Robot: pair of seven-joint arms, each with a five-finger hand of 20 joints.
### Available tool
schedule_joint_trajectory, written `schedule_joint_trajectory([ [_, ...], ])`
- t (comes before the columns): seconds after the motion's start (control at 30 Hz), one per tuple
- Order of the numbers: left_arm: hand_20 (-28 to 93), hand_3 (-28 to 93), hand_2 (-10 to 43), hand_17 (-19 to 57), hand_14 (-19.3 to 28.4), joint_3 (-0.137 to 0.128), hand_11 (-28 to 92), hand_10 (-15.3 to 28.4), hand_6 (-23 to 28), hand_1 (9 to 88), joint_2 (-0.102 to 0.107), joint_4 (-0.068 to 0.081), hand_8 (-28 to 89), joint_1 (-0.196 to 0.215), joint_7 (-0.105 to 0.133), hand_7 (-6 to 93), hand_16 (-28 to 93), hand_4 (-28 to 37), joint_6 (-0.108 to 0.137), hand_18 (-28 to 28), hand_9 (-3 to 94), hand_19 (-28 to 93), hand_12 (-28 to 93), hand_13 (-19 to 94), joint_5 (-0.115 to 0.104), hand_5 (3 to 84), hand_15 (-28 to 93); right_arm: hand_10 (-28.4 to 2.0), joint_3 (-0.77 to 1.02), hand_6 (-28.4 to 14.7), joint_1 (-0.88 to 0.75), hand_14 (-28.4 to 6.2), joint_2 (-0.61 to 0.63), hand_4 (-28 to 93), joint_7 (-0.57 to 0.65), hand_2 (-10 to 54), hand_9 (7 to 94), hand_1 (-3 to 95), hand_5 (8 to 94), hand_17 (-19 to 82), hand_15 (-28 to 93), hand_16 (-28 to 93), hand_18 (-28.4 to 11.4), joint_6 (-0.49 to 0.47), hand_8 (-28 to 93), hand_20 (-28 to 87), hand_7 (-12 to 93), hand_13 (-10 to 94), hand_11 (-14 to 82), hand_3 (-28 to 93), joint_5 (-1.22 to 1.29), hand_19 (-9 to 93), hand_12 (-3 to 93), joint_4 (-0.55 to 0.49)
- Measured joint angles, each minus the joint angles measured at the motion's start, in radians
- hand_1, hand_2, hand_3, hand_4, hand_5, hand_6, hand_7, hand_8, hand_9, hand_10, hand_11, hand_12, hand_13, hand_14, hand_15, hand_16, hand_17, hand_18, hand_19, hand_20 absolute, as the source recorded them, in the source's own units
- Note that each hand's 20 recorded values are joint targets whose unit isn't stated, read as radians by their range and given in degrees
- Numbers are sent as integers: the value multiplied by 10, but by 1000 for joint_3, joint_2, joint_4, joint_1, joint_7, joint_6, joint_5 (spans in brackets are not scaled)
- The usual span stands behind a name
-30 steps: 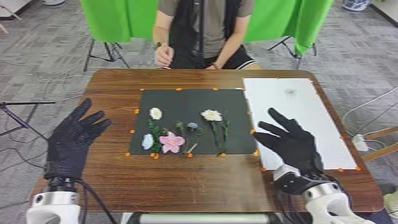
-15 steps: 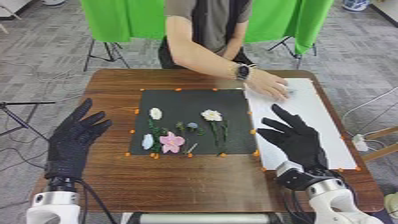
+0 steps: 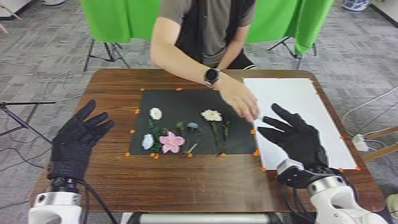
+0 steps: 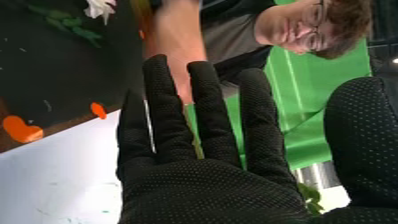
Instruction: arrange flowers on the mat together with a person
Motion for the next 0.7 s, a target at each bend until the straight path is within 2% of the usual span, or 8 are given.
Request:
schedule_joint_trajectory([
  [0.37,148,762,62,-63,245,-11,181,175,60,198,-7,-1,-67,4,-15,47,-49,-283,-25,259,352,517,114,268,11,345,424,-120,4,39,8,-174,4,-277,-3,72,446,190,402,47,160,189,-170,0,-133,175,126,349,74,739,0,266,135,7],
  [0.7,126,755,63,-70,237,-20,162,169,54,191,-13,-1,-65,4,-25,45,-38,-283,-48,260,333,503,119,252,17,334,397,-113,11,40,12,-177,4,-278,-1,72,444,188,400,44,140,204,-171,-10,-133,179,125,344,65,737,0,266,138,11],
])
